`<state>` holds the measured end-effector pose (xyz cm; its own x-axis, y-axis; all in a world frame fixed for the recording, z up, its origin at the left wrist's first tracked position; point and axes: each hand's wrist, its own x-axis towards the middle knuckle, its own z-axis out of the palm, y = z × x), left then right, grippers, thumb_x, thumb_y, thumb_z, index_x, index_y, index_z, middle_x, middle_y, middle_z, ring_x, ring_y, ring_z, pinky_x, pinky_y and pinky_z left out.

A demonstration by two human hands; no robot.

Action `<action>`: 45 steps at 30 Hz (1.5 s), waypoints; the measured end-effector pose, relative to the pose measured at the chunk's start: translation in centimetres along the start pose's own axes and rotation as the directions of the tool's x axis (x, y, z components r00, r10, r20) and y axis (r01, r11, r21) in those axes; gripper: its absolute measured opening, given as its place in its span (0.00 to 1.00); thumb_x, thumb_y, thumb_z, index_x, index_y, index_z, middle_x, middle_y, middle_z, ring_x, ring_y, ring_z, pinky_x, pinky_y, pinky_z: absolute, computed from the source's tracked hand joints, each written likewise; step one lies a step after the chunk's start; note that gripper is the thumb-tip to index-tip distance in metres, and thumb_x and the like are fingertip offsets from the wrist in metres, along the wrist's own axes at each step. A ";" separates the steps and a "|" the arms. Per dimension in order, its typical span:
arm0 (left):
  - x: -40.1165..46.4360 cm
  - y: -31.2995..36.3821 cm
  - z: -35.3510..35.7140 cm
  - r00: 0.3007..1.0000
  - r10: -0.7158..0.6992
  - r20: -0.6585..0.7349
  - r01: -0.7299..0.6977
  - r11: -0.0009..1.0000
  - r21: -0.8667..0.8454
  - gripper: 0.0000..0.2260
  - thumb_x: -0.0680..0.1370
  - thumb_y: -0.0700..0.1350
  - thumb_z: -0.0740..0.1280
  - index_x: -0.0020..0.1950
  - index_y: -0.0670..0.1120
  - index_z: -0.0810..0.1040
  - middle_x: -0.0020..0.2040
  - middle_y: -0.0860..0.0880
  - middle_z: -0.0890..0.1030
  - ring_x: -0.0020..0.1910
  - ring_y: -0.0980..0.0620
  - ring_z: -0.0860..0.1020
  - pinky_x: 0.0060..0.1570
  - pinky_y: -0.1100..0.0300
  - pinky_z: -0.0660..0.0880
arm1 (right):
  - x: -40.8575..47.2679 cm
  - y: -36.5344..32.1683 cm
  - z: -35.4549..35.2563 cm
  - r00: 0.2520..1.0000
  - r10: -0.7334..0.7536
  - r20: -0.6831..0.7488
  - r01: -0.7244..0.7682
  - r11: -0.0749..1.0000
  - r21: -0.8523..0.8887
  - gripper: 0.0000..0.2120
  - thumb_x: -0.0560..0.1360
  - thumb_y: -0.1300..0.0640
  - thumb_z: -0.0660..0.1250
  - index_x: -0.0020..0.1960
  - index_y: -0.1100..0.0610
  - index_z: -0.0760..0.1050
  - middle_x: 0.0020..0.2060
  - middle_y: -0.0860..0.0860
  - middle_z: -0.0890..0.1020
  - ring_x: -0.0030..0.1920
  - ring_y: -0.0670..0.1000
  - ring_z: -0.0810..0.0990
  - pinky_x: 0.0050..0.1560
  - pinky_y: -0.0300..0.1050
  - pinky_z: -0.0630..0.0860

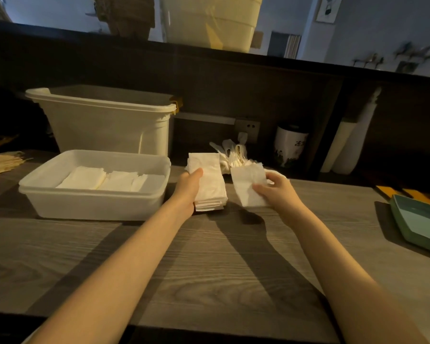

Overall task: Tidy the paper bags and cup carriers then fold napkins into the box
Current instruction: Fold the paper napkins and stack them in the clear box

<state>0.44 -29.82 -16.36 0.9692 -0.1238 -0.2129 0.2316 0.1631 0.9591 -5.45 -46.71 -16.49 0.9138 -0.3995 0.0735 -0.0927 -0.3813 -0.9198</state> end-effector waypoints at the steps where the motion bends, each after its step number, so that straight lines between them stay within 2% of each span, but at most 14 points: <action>1: -0.1 0.0 0.0 1.000 -0.018 0.003 0.018 0.999 -0.033 0.17 0.81 0.48 0.58 0.69 0.45 0.66 0.62 0.44 0.76 0.55 0.45 0.77 0.49 0.53 0.75 | -0.2 -0.2 0.0 1.000 -0.021 -0.004 0.021 0.995 0.093 0.23 0.76 0.58 0.66 0.70 0.54 0.67 0.58 0.54 0.77 0.49 0.51 0.80 0.48 0.47 0.80; 6: -0.6 -0.3 0.6 0.987 -0.051 0.152 0.069 0.991 -0.114 0.13 0.81 0.54 0.57 0.62 0.50 0.69 0.48 0.47 0.78 0.46 0.49 0.78 0.43 0.54 0.77 | -1.1 -1.6 0.6 0.995 -0.091 0.046 0.068 0.927 0.368 0.18 0.76 0.58 0.67 0.65 0.51 0.72 0.50 0.55 0.82 0.45 0.55 0.82 0.46 0.51 0.81; 12: -1.0 -0.6 1.5 0.926 -0.018 0.378 0.063 0.992 -0.106 0.20 0.80 0.61 0.50 0.64 0.52 0.68 0.51 0.47 0.79 0.49 0.48 0.79 0.43 0.54 0.77 | -1.3 -1.7 2.4 0.999 -0.043 0.034 0.035 0.979 0.202 0.28 0.75 0.55 0.68 0.72 0.47 0.63 0.62 0.54 0.75 0.53 0.53 0.80 0.49 0.51 0.81; 15: -1.4 -0.5 1.6 0.927 -0.009 0.375 0.024 0.999 -0.036 0.17 0.80 0.58 0.55 0.63 0.51 0.68 0.50 0.48 0.78 0.48 0.49 0.78 0.44 0.56 0.76 | -1.4 -1.5 2.8 0.999 -0.036 0.008 0.035 0.989 0.142 0.28 0.75 0.55 0.68 0.72 0.49 0.62 0.63 0.53 0.74 0.53 0.52 0.79 0.45 0.44 0.80; 18: -1.3 -0.9 1.9 0.971 0.026 0.238 -0.041 0.998 0.058 0.19 0.79 0.50 0.63 0.67 0.46 0.67 0.50 0.49 0.76 0.49 0.49 0.76 0.45 0.56 0.75 | -1.8 -1.6 3.0 0.994 -0.109 0.001 0.108 0.989 0.102 0.27 0.76 0.55 0.67 0.72 0.50 0.62 0.62 0.53 0.74 0.50 0.48 0.78 0.40 0.37 0.78; 21: -0.8 -1.2 2.0 0.995 0.033 0.092 -0.037 0.998 0.042 0.20 0.78 0.48 0.63 0.69 0.45 0.65 0.53 0.47 0.74 0.53 0.46 0.75 0.54 0.49 0.75 | -1.8 -1.5 3.3 0.975 -0.217 -0.055 0.217 0.976 0.001 0.26 0.76 0.54 0.67 0.71 0.53 0.63 0.64 0.52 0.73 0.55 0.47 0.75 0.48 0.40 0.78; 23: -0.8 -0.9 1.9 0.997 0.001 0.073 0.004 0.997 -0.076 0.19 0.79 0.47 0.63 0.69 0.45 0.65 0.55 0.45 0.75 0.54 0.45 0.76 0.56 0.48 0.75 | -1.6 -1.1 3.7 0.980 -0.188 -0.065 0.184 0.981 -0.062 0.32 0.73 0.49 0.69 0.72 0.54 0.61 0.67 0.53 0.68 0.61 0.51 0.72 0.56 0.46 0.76; 27: -1.0 -0.6 1.8 0.983 -0.020 0.184 0.082 0.939 -0.334 0.19 0.78 0.44 0.64 0.68 0.45 0.66 0.60 0.42 0.75 0.56 0.43 0.76 0.55 0.46 0.75 | -1.5 -0.7 3.9 0.991 0.037 0.131 -0.056 0.989 0.138 0.35 0.72 0.47 0.70 0.73 0.56 0.58 0.66 0.53 0.70 0.60 0.52 0.74 0.50 0.43 0.76; 30: -0.8 -0.6 1.7 0.972 0.059 0.227 0.034 0.922 -0.385 0.17 0.76 0.42 0.66 0.64 0.47 0.68 0.61 0.42 0.76 0.57 0.43 0.76 0.55 0.48 0.76 | -0.9 -0.4 3.0 0.997 0.016 0.070 -0.035 0.959 0.282 0.34 0.71 0.52 0.72 0.71 0.56 0.60 0.62 0.56 0.74 0.54 0.54 0.80 0.50 0.48 0.80; 32: -0.6 -0.6 1.5 0.972 0.114 0.206 -0.026 0.922 -0.387 0.13 0.75 0.39 0.68 0.56 0.49 0.70 0.58 0.44 0.76 0.55 0.46 0.76 0.54 0.52 0.76 | -0.9 -0.4 2.2 0.999 -0.031 -0.011 0.033 0.946 0.323 0.33 0.71 0.55 0.72 0.71 0.56 0.60 0.61 0.56 0.75 0.52 0.53 0.81 0.46 0.43 0.81; 35: 0.1 -0.8 0.8 0.957 0.256 0.134 -0.250 0.966 -0.062 0.16 0.72 0.40 0.71 0.56 0.50 0.69 0.56 0.48 0.75 0.54 0.50 0.76 0.53 0.55 0.77 | -0.8 0.0 1.2 0.992 -0.102 -0.069 0.119 0.942 0.315 0.30 0.73 0.58 0.70 0.71 0.54 0.61 0.62 0.56 0.75 0.53 0.52 0.79 0.45 0.41 0.80; 37: 0.5 -1.2 0.4 0.912 0.358 0.199 -0.399 0.887 0.234 0.22 0.72 0.41 0.71 0.63 0.48 0.68 0.58 0.49 0.74 0.56 0.51 0.75 0.52 0.57 0.77 | -0.8 0.4 0.8 0.993 -0.117 -0.025 0.119 0.955 0.270 0.29 0.74 0.58 0.69 0.71 0.53 0.61 0.64 0.57 0.73 0.54 0.51 0.78 0.42 0.40 0.80; 42: 0.8 -2.2 -0.3 0.891 0.265 0.369 -0.406 0.830 0.384 0.29 0.72 0.43 0.72 0.69 0.47 0.63 0.63 0.49 0.70 0.59 0.53 0.71 0.50 0.63 0.74 | -1.0 1.4 0.8 0.979 -0.053 0.198 0.035 0.995 0.094 0.36 0.73 0.54 0.70 0.74 0.53 0.54 0.69 0.55 0.67 0.59 0.49 0.71 0.45 0.35 0.72; 45: 0.6 -2.5 -0.2 0.865 0.246 0.438 -0.441 0.790 0.426 0.35 0.71 0.42 0.73 0.71 0.48 0.55 0.62 0.51 0.66 0.59 0.55 0.67 0.46 0.68 0.72 | -1.1 1.6 1.3 0.967 -0.068 0.244 0.051 0.996 0.076 0.42 0.73 0.56 0.71 0.76 0.54 0.47 0.72 0.54 0.63 0.66 0.52 0.68 0.57 0.38 0.68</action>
<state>0.44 -30.10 -18.95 0.8581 -0.4958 0.1336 -0.2799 -0.2336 0.9312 -6.10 -45.79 -18.56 0.9868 -0.1567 0.0398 -0.0155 -0.3367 -0.9415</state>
